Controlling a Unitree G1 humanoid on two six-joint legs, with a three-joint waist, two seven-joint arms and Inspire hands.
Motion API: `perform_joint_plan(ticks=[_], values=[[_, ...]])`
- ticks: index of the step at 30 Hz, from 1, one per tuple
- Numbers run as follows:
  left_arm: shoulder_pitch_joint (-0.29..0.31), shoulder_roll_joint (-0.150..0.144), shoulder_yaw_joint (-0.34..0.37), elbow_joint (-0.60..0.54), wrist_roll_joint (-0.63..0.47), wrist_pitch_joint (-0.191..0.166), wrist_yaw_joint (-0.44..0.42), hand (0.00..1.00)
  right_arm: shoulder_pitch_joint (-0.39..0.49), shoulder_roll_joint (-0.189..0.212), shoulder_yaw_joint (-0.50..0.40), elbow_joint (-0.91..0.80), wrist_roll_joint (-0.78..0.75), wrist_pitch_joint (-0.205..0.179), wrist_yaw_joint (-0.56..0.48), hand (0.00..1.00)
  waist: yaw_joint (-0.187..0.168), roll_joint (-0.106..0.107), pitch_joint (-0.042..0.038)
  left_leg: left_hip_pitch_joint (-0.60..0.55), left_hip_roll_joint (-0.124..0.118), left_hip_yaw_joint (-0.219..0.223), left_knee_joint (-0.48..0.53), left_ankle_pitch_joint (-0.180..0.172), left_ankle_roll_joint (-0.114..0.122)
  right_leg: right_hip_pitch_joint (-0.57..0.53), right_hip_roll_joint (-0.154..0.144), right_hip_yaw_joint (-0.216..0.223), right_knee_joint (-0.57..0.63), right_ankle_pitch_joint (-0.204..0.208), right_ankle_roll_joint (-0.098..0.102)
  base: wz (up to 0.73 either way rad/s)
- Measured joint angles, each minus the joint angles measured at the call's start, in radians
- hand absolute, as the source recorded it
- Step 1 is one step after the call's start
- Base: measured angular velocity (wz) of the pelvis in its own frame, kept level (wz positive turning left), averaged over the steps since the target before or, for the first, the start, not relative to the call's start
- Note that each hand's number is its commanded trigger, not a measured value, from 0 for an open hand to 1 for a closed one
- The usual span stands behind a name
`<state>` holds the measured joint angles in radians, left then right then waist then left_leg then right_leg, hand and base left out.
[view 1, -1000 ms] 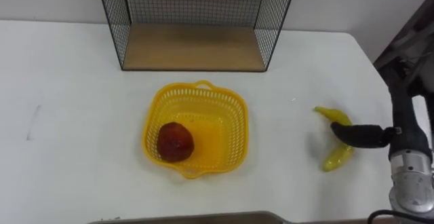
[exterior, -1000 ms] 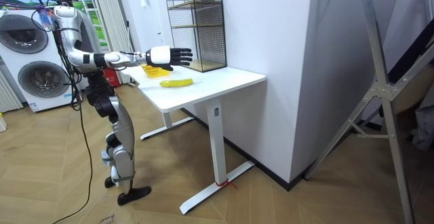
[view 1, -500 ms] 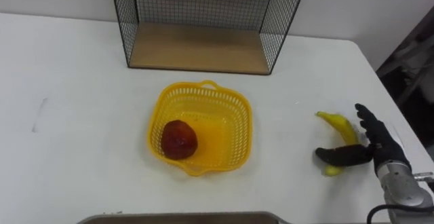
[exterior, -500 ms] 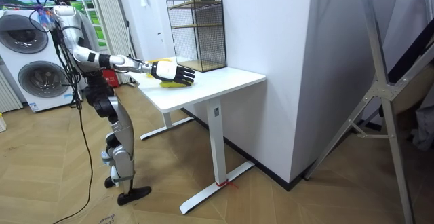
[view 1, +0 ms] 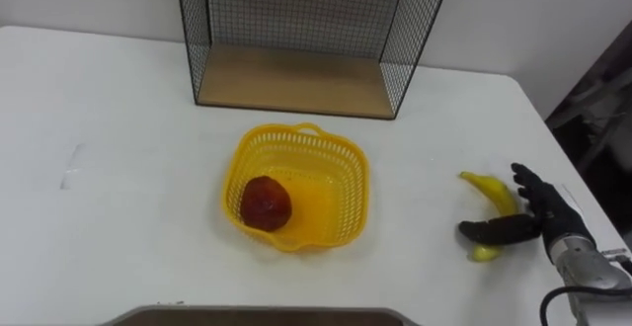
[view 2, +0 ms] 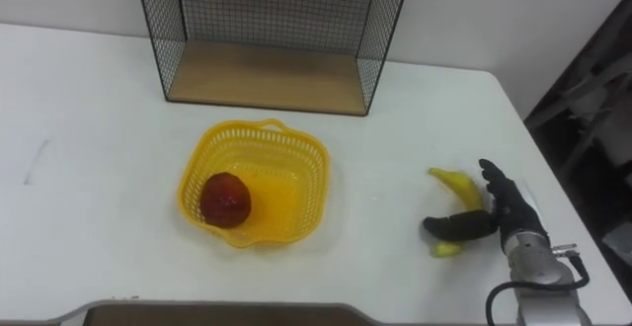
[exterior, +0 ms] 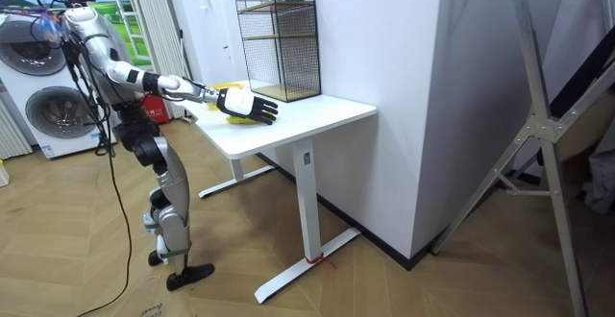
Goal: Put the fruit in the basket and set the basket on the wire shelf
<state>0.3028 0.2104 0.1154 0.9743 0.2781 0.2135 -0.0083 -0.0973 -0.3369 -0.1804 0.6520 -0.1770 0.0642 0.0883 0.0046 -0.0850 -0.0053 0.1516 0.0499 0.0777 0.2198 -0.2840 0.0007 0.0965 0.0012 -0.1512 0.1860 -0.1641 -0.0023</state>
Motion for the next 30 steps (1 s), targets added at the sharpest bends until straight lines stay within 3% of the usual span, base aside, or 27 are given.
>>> perform_joint_plan(ticks=[1, 2, 3, 4, 9, 15, 25, 30], values=[[-0.002, 0.0, 0.0, 0.0, 0.0, 0.001, 0.0, 0.0, -0.001, -0.002, 0.0, 0.005, 0.0, 0.0, 0.0, 0.0, 0.002, 0.0, -0.0001, 0.0, 0.0, -0.001, 0.002, 0.0, 0.0, 0.002, 0.0, 0.0, 0.0, 0.001, 0.0, 0.03], [-0.002, 0.0, 0.0, 0.0, 0.0, 0.001, 0.0, 0.0, -0.001, -0.002, 0.001, 0.007, 0.0, 0.0, -0.001, 0.58, 0.002, 0.0, -0.0001, 0.0, 0.0, -0.002, 0.003, 0.0, 0.0, 0.003, 0.0, 0.0, -0.001, 0.001, 0.0, 0.0], [0.0, 0.0, 0.0, 0.0, 0.0, 0.002, 0.0, 0.0, -0.002, -0.002, 0.001, 0.01, 0.0, 0.0, -0.003, 0.87, 0.004, 0.0, -0.0003, 0.0, 0.0, -0.002, 0.004, 0.0, 0.0, 0.008, 0.0, 0.0, -0.001, 0.002, 0.0, 0.0], [0.0, 0.0, 0.0, 0.001, 0.0, 0.005, 0.0, 0.0, -0.003, -0.002, 0.001, 0.015, -0.003, -0.002, -0.003, 1.0, 0.004, 0.001, -0.0007, 0.0, 0.0, -0.003, 0.005, 0.0, 0.0, 0.009, 0.001, 0.0, -0.001, 0.003, 0.0, 0.0], [0.001, 0.0, 0.0, 0.002, 0.001, 0.007, -0.001, 0.0, -0.036, -0.014, -0.003, 0.071, -0.115, -0.011, -0.024, 1.0, 0.004, 0.004, -0.0023, 0.0, 0.001, -0.002, 0.009, 0.0, 0.0, 0.011, 0.001, -0.003, -0.001, 0.008, 0.0, 0.0], [-0.005, 0.0, 0.0, 0.001, 0.001, 0.02, -0.001, 0.0, -0.049, -0.023, -0.019, 0.101, -0.231, -0.003, -0.078, 1.0, 0.004, 0.016, -0.0097, 0.003, 0.005, -0.016, 0.008, 0.0, -0.001, 0.024, 0.003, -0.027, -0.004, 0.009, -0.001, 0.11], [-0.023, -0.001, -0.001, 0.003, 0.001, 0.025, 0.01, 0.0, -0.048, -0.036, -0.018, 0.109, -0.321, 0.037, -0.114, 1.0, 0.026, 0.009, -0.0089, 0.01, 0.007, -0.025, -0.008, 0.003, -0.005, 0.034, 0.006, -0.04, -0.016, 0.009, -0.001, 0.02], [-0.028, -0.001, -0.001, 0.006, 0.001, 0.023, 0.025, 0.0, -0.045, -0.03, -0.018, 0.109, -0.318, 0.038, -0.119, 1.0, 0.029, 0.005, -0.0086, 0.015, 0.006, -0.023, -0.014, 0.003, -0.005, 0.034, 0.006, -0.039, -0.016, 0.009, -0.001, 0.0]])
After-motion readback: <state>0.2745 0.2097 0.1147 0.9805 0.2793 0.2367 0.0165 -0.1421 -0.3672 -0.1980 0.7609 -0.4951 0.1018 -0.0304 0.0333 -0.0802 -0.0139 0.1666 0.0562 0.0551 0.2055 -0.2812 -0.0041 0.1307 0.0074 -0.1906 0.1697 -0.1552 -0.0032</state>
